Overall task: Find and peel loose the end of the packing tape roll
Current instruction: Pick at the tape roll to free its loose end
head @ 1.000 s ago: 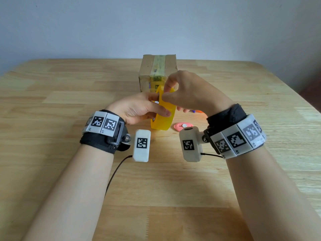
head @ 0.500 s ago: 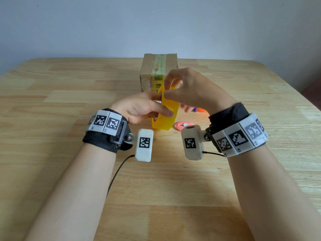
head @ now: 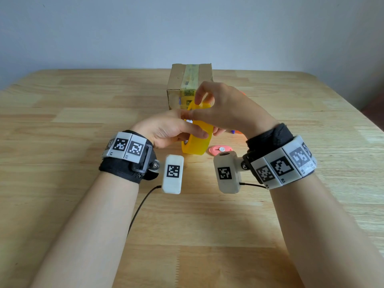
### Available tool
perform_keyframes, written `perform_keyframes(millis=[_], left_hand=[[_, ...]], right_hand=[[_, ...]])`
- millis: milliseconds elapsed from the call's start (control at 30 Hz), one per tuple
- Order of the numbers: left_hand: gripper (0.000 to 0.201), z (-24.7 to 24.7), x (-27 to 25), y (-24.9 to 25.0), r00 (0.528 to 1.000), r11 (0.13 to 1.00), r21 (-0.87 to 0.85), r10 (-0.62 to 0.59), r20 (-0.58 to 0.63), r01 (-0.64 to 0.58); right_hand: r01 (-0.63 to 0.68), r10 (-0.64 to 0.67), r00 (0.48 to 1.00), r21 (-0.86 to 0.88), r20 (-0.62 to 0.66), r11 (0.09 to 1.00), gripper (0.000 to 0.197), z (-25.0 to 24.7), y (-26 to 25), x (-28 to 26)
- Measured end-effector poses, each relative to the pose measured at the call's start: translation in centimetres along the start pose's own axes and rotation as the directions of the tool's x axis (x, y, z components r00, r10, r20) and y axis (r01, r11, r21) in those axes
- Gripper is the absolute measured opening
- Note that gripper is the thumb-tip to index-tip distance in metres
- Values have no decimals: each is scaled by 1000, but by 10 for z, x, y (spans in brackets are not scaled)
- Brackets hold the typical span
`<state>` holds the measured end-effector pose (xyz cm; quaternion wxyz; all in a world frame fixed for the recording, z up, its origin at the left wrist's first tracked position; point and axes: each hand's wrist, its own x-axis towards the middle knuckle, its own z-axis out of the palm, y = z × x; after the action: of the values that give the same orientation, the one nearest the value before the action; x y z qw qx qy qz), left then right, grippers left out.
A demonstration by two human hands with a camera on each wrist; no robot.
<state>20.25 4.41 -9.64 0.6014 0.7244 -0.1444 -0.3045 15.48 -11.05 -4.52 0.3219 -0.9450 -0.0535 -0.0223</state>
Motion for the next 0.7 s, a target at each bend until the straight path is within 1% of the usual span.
perform_keyframes(millis=[100, 233, 367, 500, 600, 700], left_hand=[[38, 1, 0, -1, 1000, 1000, -12, 2, -2, -2], [50, 2, 1, -2, 1000, 1000, 7, 7, 14, -7], [42, 0, 2, -2, 1000, 1000, 11, 14, 18, -15], [38, -2, 0, -2, 1000, 1000, -4, 15, 18, -15], [40, -1, 0, -2, 1000, 1000, -10, 14, 3, -14], [34, 0, 2, -1, 1000, 1000, -21, 13, 6, -13]], right_hand=[[3, -3, 1000, -14, -7, 1000, 28, 0, 0, 0], [3, -3, 999, -9, -37, 1000, 25, 1, 0, 1], [-10, 11, 999, 9, -52, 1000, 21, 2, -1, 1], [-9, 7, 997, -29, -71, 1000, 30, 6, -2, 1], [-11, 10, 997, -11, -72, 1000, 35, 4, -3, -1], [2, -3, 998, -25, -70, 1000, 39, 3, -2, -1]])
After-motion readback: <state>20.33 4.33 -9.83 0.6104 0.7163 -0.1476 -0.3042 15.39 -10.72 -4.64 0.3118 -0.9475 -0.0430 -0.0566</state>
